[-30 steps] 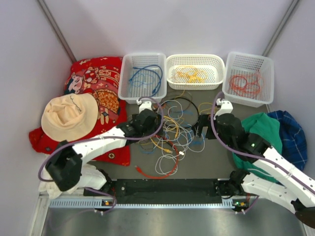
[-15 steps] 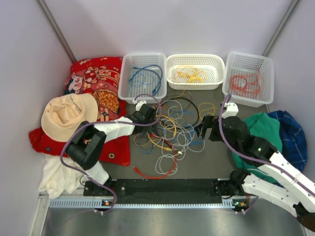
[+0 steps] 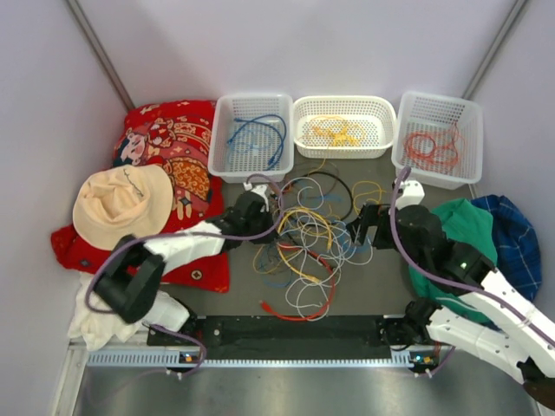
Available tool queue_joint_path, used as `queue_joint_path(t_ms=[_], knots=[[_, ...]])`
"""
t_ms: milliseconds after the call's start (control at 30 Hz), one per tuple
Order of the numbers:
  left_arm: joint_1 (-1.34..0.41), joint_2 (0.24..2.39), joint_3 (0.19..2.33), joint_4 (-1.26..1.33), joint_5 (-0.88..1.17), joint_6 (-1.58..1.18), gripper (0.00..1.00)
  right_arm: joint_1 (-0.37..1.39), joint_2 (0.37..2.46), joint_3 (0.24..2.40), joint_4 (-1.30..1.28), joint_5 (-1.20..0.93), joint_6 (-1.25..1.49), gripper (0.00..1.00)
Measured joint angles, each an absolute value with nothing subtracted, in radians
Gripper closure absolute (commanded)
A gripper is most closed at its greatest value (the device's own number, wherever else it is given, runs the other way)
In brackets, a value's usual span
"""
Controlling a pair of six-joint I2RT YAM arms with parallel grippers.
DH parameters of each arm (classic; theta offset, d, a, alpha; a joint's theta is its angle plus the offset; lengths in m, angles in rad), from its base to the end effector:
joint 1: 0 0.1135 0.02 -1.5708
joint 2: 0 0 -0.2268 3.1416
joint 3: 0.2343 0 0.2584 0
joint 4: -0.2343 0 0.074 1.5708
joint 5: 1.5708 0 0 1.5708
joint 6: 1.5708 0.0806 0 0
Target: Untangle the cables
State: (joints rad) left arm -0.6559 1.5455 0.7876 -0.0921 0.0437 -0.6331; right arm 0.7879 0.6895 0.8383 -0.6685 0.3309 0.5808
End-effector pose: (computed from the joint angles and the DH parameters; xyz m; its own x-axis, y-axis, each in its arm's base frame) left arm 0.2673 -0.2102 0.0949 -0.8540 -0.0886 -0.5127 0.1574 0.8952 -0.4169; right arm 0.1703 0.1340 0.2798 -0.5516 0.1814 -0.8142 -0.2020 0.9180 0.3414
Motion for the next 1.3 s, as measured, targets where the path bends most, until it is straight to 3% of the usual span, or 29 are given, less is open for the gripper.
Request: queue_joint_path(t_ms=[267,700,800,833,967,1300], knots=[[-0.659,1.106,0.747,0.063,0.325,-0.591,1.0,0.788,0.673,1.025,-0.678,0.335,0.481,0.01],[-0.661,1.054,0.848,0.029,0.511,-0.493,1.0,0.788,0.763,1.084,-0.6,0.292,0.335,0.05],[-0.661,1.055,0.85,0.028,0.525,-0.489,1.0,0.788,0.799,1.088,-0.576,0.294,0.294,0.14],[-0.661,1.055,0.85,0.027,0.53,-0.488,1.0,0.788,0.812,1.088,-0.566,0.294,0.282,0.23],[-0.661,1.055,0.851,0.025,0.548,-0.486,1.0,0.788,0.87,1.088,-0.535,0.286,0.249,0.42],[-0.661,1.055,0.851,0.014,0.562,-0.484,1.0,0.788,0.931,1.088,-0.493,0.233,0.227,0.45]])
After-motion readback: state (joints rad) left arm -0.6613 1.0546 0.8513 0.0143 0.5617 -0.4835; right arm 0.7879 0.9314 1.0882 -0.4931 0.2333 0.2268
